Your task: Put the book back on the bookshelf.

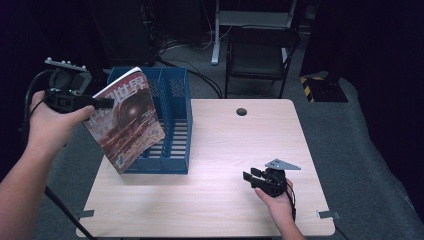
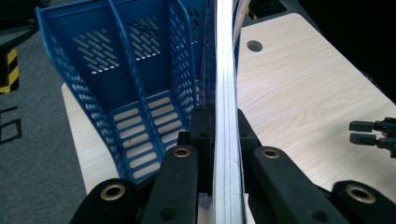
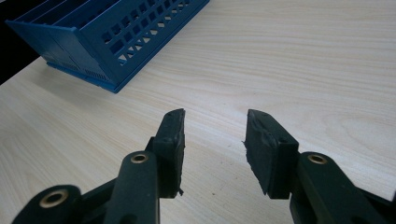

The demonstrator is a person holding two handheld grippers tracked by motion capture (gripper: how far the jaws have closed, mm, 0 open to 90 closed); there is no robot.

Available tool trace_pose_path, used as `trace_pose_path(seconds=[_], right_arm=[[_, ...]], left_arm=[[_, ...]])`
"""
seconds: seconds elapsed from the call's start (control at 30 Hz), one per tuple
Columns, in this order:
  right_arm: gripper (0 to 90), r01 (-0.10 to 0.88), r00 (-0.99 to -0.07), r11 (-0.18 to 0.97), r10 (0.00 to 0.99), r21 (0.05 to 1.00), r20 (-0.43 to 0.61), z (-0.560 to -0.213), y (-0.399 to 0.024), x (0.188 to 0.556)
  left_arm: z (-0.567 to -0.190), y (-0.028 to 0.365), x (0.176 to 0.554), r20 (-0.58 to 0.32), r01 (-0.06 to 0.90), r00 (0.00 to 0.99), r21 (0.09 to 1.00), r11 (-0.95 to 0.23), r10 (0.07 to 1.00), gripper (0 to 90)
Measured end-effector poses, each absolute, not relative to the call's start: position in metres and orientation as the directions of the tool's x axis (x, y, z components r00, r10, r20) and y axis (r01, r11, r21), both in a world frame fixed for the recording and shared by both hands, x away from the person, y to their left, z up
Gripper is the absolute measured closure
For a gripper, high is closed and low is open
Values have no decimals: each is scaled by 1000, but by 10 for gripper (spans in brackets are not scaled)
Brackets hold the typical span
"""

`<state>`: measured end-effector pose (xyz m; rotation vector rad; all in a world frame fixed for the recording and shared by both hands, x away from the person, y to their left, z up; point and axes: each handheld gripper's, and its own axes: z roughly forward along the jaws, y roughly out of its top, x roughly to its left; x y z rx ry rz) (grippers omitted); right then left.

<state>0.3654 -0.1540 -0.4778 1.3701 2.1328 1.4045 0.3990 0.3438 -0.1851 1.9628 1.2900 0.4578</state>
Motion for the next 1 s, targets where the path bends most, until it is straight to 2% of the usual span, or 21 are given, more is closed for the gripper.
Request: trace_pose_path(seconds=[0.33, 1.0], right_arm=[[574, 571, -530, 98, 803, 815, 274, -478, -154, 365], [572, 569, -530, 89, 800, 818, 282, -477, -155, 365]], left_arm=[[-186, 353, 403, -121, 643, 376, 748, -165, 919, 840], [-190, 341, 437, -107, 650, 322, 747, -138, 941, 840]])
